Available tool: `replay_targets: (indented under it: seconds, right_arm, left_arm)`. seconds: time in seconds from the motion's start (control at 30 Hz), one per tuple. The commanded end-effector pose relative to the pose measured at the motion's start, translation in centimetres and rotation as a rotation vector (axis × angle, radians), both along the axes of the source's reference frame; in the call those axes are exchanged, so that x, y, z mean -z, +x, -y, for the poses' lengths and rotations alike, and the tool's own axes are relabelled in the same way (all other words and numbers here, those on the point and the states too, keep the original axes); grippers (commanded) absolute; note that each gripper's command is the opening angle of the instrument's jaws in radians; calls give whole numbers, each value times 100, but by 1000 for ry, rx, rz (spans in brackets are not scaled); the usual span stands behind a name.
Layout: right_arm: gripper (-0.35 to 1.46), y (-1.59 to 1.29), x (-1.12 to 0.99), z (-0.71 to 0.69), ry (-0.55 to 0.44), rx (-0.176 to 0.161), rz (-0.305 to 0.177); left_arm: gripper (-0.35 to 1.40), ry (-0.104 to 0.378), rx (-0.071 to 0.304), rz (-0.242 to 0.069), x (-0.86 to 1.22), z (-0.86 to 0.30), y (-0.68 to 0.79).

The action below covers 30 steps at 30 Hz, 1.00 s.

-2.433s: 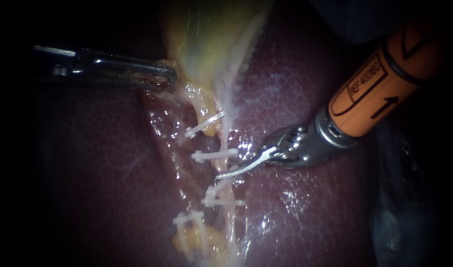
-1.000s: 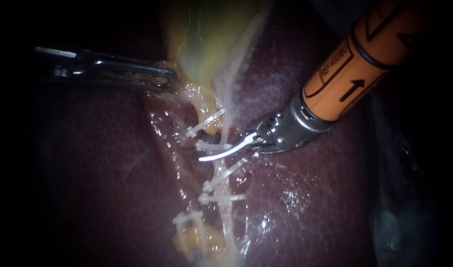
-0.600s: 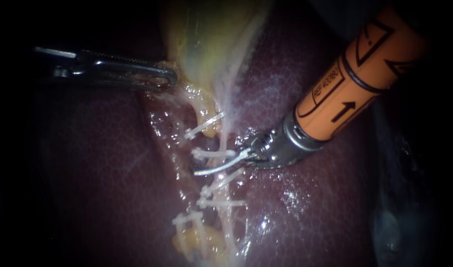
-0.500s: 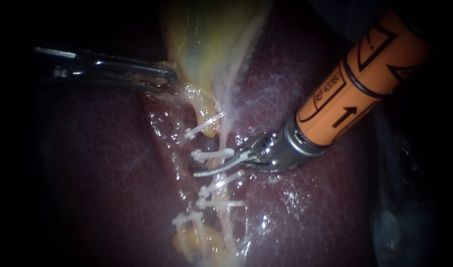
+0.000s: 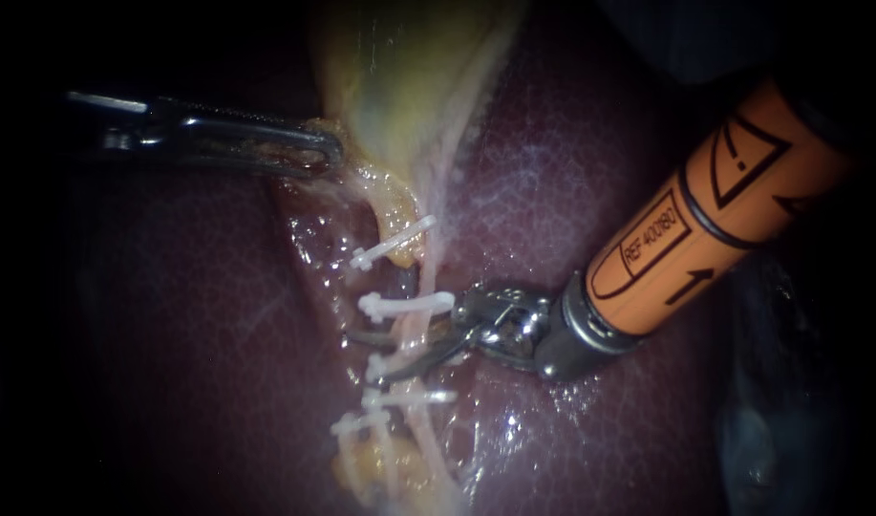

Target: Go to the cutting position right tube

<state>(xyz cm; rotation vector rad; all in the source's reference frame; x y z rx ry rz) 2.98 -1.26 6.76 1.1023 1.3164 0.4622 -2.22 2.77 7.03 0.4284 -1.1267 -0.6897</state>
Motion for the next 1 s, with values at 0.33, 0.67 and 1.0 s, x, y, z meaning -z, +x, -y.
replay_targets:
  seconds: [0.33, 0.67, 1.0]
  right_arm:
    - [104, 5, 30, -34, -2, -71, -21]
    - [115, 6, 39, -33, 1, -75, -22]
    - [119, 9, 47, -30, 12, -77, -29]
  left_arm:
    - [-35, 1, -2, 1, -1, 0, -1]
    - [-35, -6, -4, 1, -2, 1, -1]
    - [-35, 6, -2, 3, -2, 1, -1]
